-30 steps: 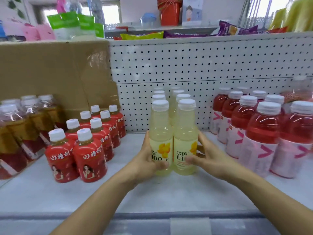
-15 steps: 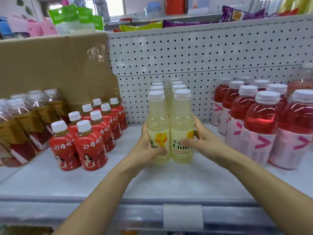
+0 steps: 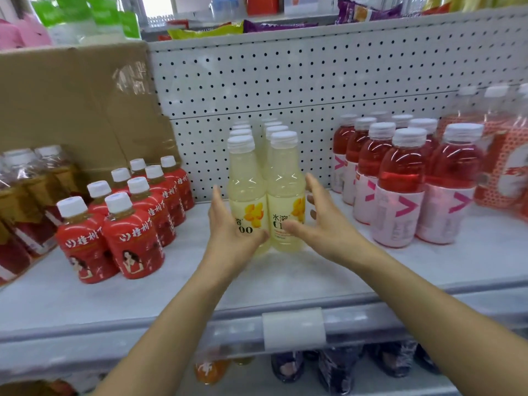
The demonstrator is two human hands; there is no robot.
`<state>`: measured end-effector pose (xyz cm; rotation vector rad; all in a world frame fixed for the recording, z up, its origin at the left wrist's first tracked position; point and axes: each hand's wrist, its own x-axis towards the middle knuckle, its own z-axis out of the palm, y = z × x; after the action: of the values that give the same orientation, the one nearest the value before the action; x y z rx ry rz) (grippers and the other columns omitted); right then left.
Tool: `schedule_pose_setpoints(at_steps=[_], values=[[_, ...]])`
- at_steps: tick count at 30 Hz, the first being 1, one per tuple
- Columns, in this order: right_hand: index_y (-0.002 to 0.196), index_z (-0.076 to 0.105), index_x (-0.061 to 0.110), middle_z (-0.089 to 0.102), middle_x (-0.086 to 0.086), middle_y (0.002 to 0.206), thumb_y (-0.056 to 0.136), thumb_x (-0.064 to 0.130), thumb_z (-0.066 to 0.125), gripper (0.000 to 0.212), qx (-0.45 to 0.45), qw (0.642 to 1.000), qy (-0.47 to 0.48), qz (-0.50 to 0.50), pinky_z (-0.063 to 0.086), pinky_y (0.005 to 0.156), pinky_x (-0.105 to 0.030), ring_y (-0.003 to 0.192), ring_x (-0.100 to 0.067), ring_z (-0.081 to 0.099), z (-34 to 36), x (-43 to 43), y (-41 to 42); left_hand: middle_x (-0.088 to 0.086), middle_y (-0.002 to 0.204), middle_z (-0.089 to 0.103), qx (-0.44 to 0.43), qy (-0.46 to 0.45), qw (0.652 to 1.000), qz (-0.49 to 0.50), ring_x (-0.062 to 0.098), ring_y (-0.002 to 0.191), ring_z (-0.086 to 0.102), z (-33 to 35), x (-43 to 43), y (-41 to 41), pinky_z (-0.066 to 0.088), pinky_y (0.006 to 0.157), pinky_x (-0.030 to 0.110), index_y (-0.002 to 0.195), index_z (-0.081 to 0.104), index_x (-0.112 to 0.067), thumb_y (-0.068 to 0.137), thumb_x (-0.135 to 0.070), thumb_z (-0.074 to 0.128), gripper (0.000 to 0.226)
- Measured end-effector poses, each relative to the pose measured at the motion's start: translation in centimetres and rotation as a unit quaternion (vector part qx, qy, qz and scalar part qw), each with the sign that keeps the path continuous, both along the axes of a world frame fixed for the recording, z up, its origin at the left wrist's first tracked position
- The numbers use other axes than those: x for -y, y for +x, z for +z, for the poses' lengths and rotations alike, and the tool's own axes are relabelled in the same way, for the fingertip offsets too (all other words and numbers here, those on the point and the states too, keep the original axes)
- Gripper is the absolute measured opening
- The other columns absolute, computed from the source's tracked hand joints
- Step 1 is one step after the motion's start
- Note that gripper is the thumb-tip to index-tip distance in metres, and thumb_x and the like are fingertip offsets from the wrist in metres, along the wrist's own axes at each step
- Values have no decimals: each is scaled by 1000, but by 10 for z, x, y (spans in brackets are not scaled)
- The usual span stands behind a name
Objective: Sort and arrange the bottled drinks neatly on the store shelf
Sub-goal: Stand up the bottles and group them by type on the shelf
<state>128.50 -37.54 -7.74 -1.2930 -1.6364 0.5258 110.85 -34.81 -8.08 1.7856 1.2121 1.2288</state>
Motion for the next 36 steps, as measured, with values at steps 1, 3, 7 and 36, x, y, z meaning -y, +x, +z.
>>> schedule_pose_setpoints(at_steps=[1, 3, 7, 36], values=[[153, 16, 32, 30, 10, 154, 88, 26, 72, 86, 19, 999, 15, -23, 29, 118, -33, 140, -4, 30, -1, 9, 5, -4, 163, 12, -33, 48, 997, 50, 7, 149, 12, 0, 11, 4, 16, 120, 31, 156, 2, -29, 79, -20, 82, 111], [153, 24, 28, 33, 11, 153, 91, 26, 69, 77, 31, 994, 85, -60, 34, 116, -31, 139, -3, 33, -2, 30, 21, -6, 162, 7, -52, 184, 979, 77, 5, 149, 3, 3, 34, 18, 12, 123, 31, 157, 0, -20, 84, -20, 77, 106], [135, 52, 18, 53, 9, 131, 90, 14, 64, 47, 78, 954, 261, -128, 48, 98, -34, 121, -9, 52, 4, 68, 72, -5, 161, 12, -95, 294, 951, -23, 11, 152, 11, 6, 55, 68, 17, 123, 32, 156, 9, -21, 84, -16, 76, 99], [136, 37, 31, 54, 29, 114, 78, 18, 82, 75, -37, 999, -35, 14, 49, 80, -8, 98, 26, 52, -1, 31, 262, -11, 125, 51, 21, -17, 999, -25, -7, 106, 57, 3, 33, 235, 49, 73, 6, 135, 45, -27, 69, -15, 89, 80]])
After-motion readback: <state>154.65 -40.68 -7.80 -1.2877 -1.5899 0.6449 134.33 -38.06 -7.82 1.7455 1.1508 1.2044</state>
